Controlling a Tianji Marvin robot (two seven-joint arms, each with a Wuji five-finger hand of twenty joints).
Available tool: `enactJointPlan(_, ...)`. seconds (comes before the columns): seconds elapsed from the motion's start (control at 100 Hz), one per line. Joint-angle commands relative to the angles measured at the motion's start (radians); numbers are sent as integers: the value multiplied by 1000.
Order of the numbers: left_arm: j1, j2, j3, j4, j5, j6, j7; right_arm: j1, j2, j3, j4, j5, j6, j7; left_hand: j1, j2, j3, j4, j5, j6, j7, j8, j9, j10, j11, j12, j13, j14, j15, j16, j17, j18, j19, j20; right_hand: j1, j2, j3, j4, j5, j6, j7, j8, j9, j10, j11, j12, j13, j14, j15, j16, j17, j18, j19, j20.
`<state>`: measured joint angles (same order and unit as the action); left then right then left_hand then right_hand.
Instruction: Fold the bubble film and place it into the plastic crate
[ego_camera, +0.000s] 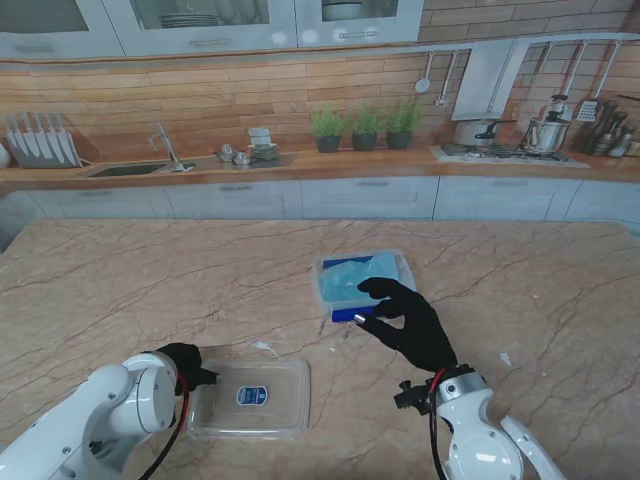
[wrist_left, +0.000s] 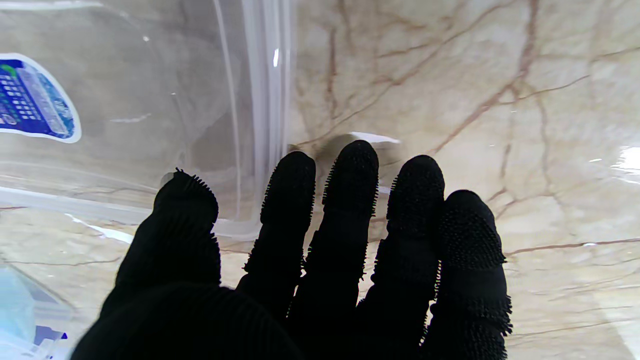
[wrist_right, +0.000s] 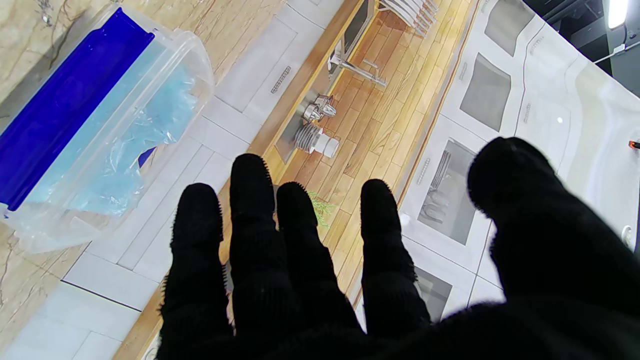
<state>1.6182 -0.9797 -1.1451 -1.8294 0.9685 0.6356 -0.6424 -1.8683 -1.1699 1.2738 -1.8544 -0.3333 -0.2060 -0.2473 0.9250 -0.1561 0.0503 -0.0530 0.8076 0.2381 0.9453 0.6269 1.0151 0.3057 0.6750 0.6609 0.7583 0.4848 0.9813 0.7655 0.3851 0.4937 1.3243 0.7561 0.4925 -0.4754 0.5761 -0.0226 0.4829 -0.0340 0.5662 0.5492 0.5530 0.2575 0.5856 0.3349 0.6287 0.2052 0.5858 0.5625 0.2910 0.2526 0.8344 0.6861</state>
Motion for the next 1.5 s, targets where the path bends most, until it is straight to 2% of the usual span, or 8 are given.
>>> enactJointPlan(0.0, -14, -5, 18, 3, -13, 12, -4, -10, -4, 1, -12, 0, -6, 3, 40, 52, 10, 39, 31, -23, 44, -7, 31, 10, 14, 1, 33, 49, 35, 1, 9, 38, 48, 24, 9, 33, -32, 13, 21, -14, -2, 7, 23, 7, -5, 8, 17, 4, 10, 13, -9, 6, 23, 23)
enactJointPlan(0.24, -97, 11, 118, 31, -66, 68, -16, -48, 15, 24, -50, -95, 61, 43, 44, 88, -2, 38, 50, -15, 40, -6, 43, 16, 11, -9, 41, 56, 33, -9, 13, 42, 50, 27, 17, 140, -98, 22, 183, 28, 1, 21, 187, 57, 70, 46, 114, 75, 174, 87, 59, 31, 207, 78)
enactJointPlan(0.52, -127, 13, 159, 52, -128, 94, 23, -98, 73, 78, -142, -182, 216, 317, 56, 109, -17, 37, 52, -11, 39, -4, 43, 18, 12, -16, 40, 56, 33, -18, 8, 41, 46, 27, 18, 254, -172, 33, 308, 108, -35, 42, 294, 108, 145, 67, 202, 133, 306, 117, 93, 77, 394, 78)
enactJointPlan(0.6, -125, 13, 158, 54, -138, 94, 29, -97, 87, 75, -156, -213, 250, 383, 59, 115, -19, 37, 52, -8, 35, -6, 41, 20, 10, -18, 39, 57, 32, -20, 6, 40, 45, 27, 86, 309, -212, 61, 360, 125, -55, 44, 340, 101, 148, 60, 238, 141, 328, 110, 117, 89, 438, 65)
enactJointPlan(0.76, -111, 8, 145, 53, -152, 94, 51, -66, 107, 43, -146, -249, 295, 471, 65, 121, -30, 37, 66, -1, 21, -21, 45, 28, -1, -31, 37, 62, 22, -29, 1, 42, 41, 26, 130, 361, -236, 97, 377, 131, -85, 38, 351, 106, 143, 56, 254, 146, 346, 111, 130, 93, 468, 57)
enactJointPlan(0.96, -105, 7, 141, 54, -171, 100, 66, -11, 126, -19, -121, -293, 349, 552, 68, 126, -38, 37, 71, -1, 22, -29, 49, 29, -3, -38, 37, 63, 19, -36, 1, 41, 40, 26, 144, 398, -264, 115, 428, 107, -61, 55, 383, 139, 241, 105, 309, 155, 487, 168, 170, 99, 593, 111)
enactJointPlan(1.12, -105, 8, 143, 54, -181, 106, 68, 43, 134, -86, -82, -357, 361, 572, 71, 129, -42, 37, 69, -1, 21, -36, 46, 30, -4, -42, 35, 63, 19, -41, -1, 40, 39, 26, 137, 426, -281, 123, 467, 111, -42, 40, 448, 153, 346, 159, 399, 129, 640, 209, 251, 84, 724, 160)
enactJointPlan(1.49, -101, 8, 143, 55, -192, 118, 77, 177, 155, -223, -24, -366, 491, 675, 76, 132, -45, 40, 65, -1, 26, -42, 41, 29, 0, -45, 31, 62, 21, -45, -3, 39, 38, 26, 92, 490, -315, 119, 421, 101, -99, -14, 579, 163, 548, 299, 583, 19, 948, 266, 425, 27, 933, 196)
